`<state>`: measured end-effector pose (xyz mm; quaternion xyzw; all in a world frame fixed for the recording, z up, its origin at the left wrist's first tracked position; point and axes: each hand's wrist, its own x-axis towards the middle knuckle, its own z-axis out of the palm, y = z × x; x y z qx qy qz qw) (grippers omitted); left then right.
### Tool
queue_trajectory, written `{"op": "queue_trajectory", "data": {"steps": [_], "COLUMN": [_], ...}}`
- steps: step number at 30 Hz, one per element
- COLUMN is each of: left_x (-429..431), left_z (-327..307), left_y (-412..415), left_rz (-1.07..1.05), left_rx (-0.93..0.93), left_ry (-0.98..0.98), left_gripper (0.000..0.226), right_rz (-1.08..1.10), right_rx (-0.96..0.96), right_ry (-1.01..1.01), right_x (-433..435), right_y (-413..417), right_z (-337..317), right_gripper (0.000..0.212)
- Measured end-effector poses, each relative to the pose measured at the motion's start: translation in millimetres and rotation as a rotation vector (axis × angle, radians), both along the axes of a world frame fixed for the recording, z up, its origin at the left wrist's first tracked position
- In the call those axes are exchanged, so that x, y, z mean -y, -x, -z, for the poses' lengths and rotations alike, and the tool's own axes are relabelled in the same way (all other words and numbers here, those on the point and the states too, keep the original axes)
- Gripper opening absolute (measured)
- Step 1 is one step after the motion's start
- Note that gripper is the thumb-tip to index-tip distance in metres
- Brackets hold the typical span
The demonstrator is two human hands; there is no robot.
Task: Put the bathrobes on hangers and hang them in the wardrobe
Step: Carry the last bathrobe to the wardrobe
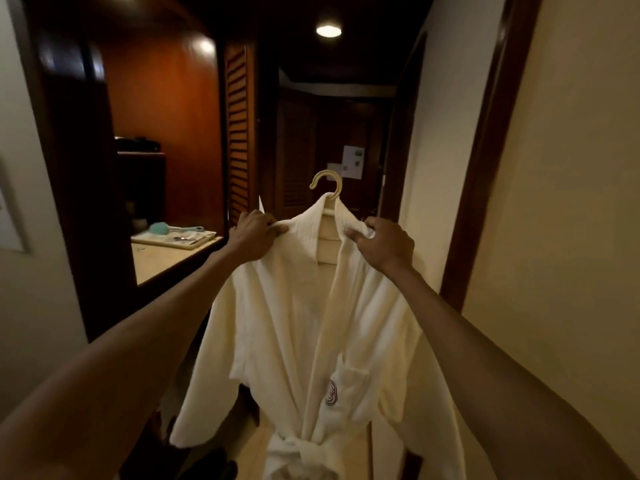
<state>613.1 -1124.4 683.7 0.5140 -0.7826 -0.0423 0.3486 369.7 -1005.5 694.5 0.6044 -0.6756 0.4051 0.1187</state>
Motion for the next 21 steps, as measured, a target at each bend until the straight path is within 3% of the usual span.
{"op": "queue_trajectory", "data": {"steps": [9, 21], "left_x": [188.8, 399.4], "left_z": [-18.6, -20.1], "left_y": [-15.0, 75.7], "left_rz": [0.112, 0.218], "left_rx": [-0.087, -0.147], "left_ry": [-0.002, -0.061], "left_gripper": [0.024, 0.029], "right_rz": [0.017, 0.086], "right_rx": [-0.009, 0.091], "right_ry": [0.054, 0.087], "right_x": [191.5, 381.9], "right_y": [-8.9, 63.3], "right_z": [-21.3, -12.0], "right_gripper": [0.045, 0.037]}}
